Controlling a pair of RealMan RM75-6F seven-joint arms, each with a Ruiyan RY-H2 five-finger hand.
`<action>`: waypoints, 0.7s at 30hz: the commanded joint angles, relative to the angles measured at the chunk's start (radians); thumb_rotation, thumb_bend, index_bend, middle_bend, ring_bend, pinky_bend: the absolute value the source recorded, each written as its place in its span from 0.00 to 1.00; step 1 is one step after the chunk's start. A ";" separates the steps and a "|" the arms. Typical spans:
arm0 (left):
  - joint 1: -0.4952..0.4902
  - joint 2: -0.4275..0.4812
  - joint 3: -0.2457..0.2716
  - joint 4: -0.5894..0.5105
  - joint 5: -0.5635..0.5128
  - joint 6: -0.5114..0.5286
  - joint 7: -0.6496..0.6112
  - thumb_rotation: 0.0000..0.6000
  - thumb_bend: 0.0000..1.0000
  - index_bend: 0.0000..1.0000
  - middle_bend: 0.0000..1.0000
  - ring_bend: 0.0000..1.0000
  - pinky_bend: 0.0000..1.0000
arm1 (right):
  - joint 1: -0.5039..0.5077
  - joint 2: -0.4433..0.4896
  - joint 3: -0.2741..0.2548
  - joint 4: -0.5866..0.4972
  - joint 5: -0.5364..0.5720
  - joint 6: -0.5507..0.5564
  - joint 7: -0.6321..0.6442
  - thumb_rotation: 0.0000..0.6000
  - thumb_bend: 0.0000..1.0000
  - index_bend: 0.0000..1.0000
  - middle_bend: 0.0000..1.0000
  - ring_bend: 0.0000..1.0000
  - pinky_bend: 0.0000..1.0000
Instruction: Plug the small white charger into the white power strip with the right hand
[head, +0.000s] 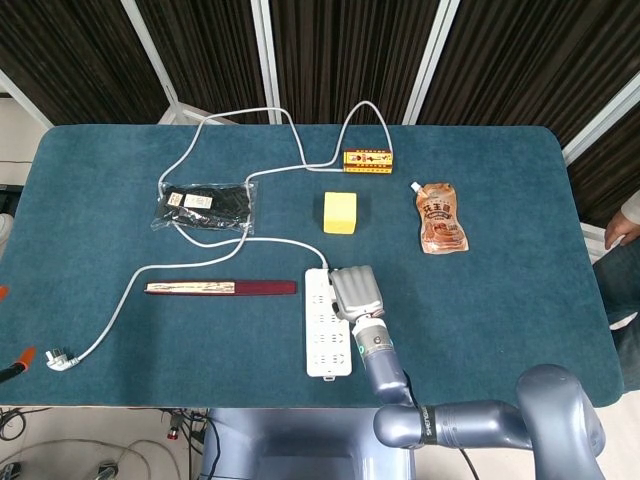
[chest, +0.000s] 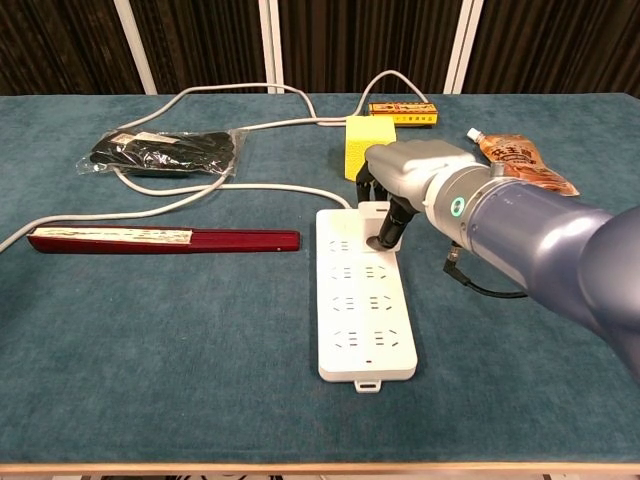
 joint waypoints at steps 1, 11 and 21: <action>0.000 0.001 0.000 0.000 0.000 0.000 -0.001 1.00 0.17 0.16 0.01 0.00 0.00 | -0.002 -0.003 -0.001 0.002 -0.001 0.000 -0.003 1.00 0.75 1.00 0.87 0.96 1.00; 0.000 0.001 0.001 0.000 0.001 -0.001 -0.003 1.00 0.17 0.16 0.01 0.00 0.00 | -0.011 -0.018 -0.005 0.005 -0.011 -0.005 -0.006 1.00 0.75 1.00 0.88 0.98 1.00; 0.000 0.002 0.001 0.000 0.000 -0.002 -0.004 1.00 0.17 0.16 0.01 0.00 0.00 | -0.015 -0.017 0.007 0.003 -0.025 -0.002 -0.010 1.00 0.75 1.00 0.88 0.98 1.00</action>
